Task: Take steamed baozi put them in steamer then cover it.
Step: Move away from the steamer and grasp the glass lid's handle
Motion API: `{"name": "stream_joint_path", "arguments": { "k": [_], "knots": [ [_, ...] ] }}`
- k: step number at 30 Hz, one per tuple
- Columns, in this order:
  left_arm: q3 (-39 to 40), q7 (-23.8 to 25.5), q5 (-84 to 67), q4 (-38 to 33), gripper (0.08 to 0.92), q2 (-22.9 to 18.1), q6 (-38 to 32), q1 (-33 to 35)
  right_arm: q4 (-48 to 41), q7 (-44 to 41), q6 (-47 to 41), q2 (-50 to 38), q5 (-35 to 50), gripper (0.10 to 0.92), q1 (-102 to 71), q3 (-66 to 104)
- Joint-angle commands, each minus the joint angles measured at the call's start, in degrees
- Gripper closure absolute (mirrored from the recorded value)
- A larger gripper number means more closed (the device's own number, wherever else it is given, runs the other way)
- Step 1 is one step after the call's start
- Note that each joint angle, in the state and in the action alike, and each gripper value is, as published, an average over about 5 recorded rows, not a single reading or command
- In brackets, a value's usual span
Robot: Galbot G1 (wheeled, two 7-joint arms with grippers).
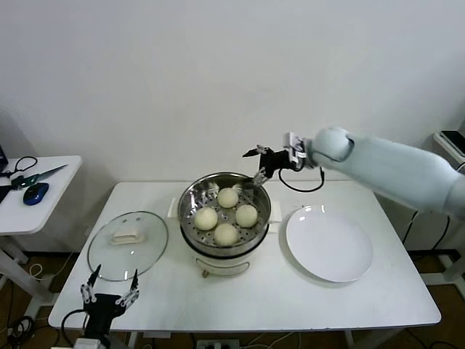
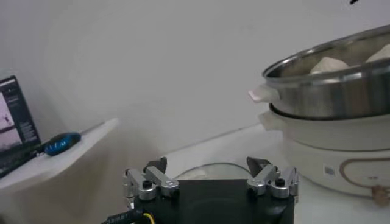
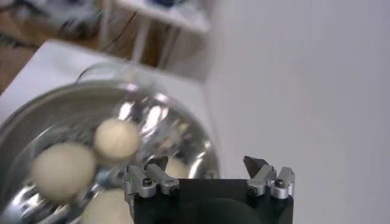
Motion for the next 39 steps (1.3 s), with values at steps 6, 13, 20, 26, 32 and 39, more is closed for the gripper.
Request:
{"name": "stream_joint_path", "arguments": {
  "k": [6,13,20,26,32,39],
  "knots": [
    [-0.81,0.06,7.97,-1.59,0.177,-0.05,-0.03,-2.07,14.08,17.88,7.88,-12.15,-4.88,0.203,-53.03,58.5],
    [-2.94,-0.95,31.76,-2.45,0.177,0.2,-3.68,-3.93,17.03,18.48,4.52,-7.01,-9.71,0.203,-69.38,76.29],
    [-3.0,-1.5,59.6,-1.08,0.177,3.27,-1.71,-5.75,20.79,17.5,3.73,-1.13,-15.51,0.203,-83.01,87.66],
    [-0.82,0.18,74.08,4.24,0.177,6.35,0.29,-7.58,20.82,17.38,5.2,2.31,-19.63,0.203,-88.56,92.14],
    [1.97,-3.06,73.49,14.72,0.177,8.92,0.02,-13.84,21.5,17.42,4.96,4.54,-20.97,0.203,-92.25,96.04],
    [4.88,-3.61,70.45,24.98,0.177,11.13,-0.23,-22.65,20.52,17.51,3.81,6.98,-23.78,0.203,-95.35,99.29]
  ]
}}
